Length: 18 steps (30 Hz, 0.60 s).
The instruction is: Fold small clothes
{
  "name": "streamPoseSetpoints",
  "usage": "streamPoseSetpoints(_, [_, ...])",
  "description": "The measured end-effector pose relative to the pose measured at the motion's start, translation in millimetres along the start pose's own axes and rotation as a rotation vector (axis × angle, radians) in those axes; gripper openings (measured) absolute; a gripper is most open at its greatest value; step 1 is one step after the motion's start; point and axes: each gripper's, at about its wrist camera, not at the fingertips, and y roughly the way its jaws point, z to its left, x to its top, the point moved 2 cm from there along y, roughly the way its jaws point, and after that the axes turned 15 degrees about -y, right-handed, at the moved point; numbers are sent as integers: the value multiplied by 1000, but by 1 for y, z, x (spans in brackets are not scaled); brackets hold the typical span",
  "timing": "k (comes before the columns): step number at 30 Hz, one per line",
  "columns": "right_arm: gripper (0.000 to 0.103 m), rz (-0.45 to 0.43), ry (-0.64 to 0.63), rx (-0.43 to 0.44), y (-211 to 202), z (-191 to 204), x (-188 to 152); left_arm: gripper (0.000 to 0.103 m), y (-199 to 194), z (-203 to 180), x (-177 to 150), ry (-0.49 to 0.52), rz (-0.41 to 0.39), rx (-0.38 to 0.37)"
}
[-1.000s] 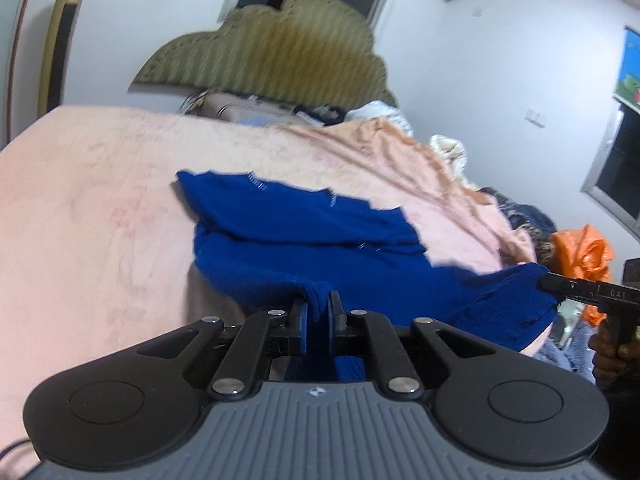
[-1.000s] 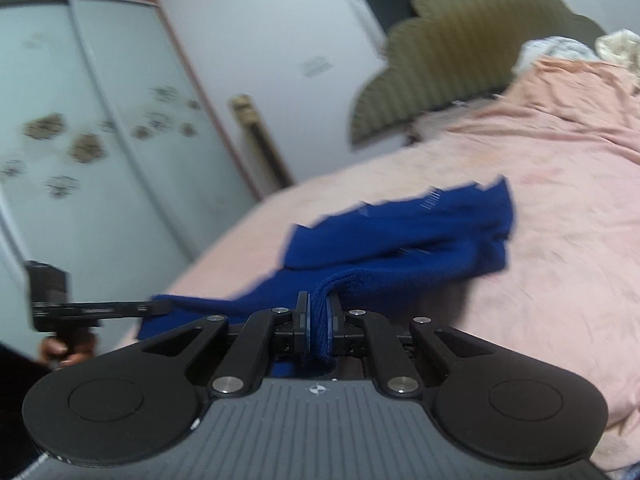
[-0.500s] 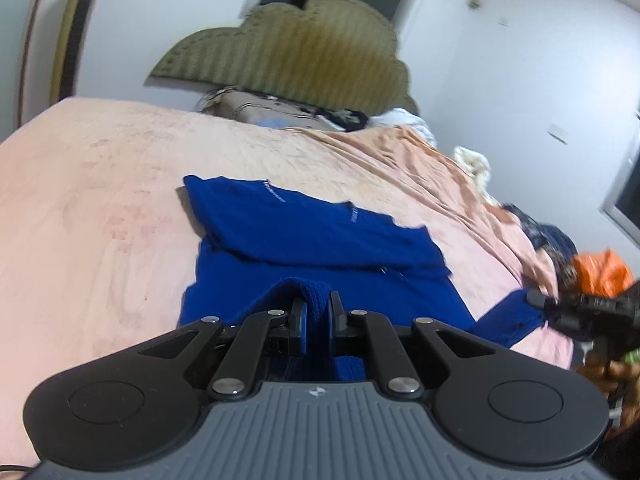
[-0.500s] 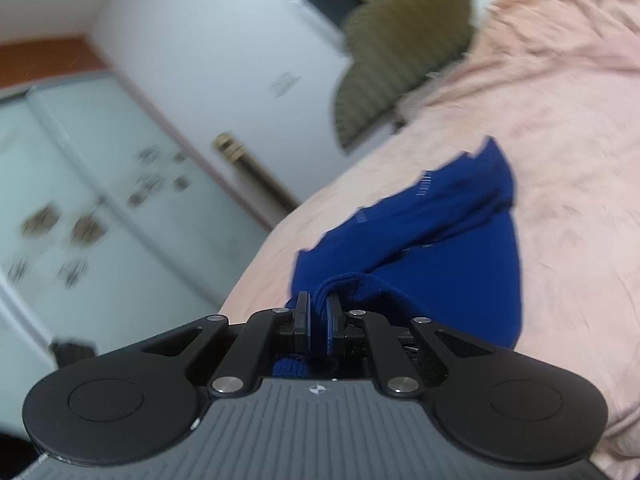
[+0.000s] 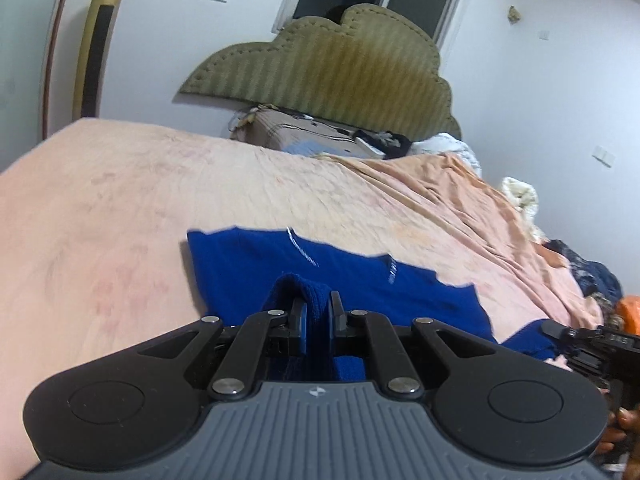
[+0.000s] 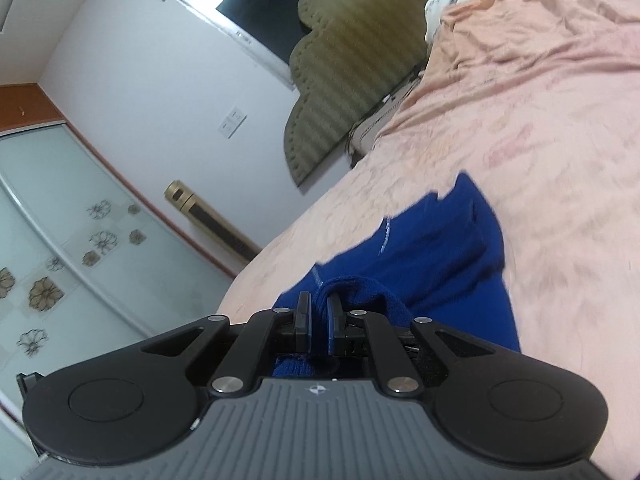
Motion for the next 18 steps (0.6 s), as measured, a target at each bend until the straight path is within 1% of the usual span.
streamPoseSetpoints(5, [12,-39,-2,-46,24,-12,20,9,36,-4,28,-19,-13,31])
streamPoseSetpoints(10, [12,-50,18,-84,56,-30,35,9,77,-1,47,-11,-15,89])
streamPoseSetpoints(15, [12,-29,27,-115,91,-46,44,9,119,7,53,-17,15,155])
streamPoseSetpoints(18, [11,-10,20,-149,111,-55,47,9,142,11,54,-14,31,189])
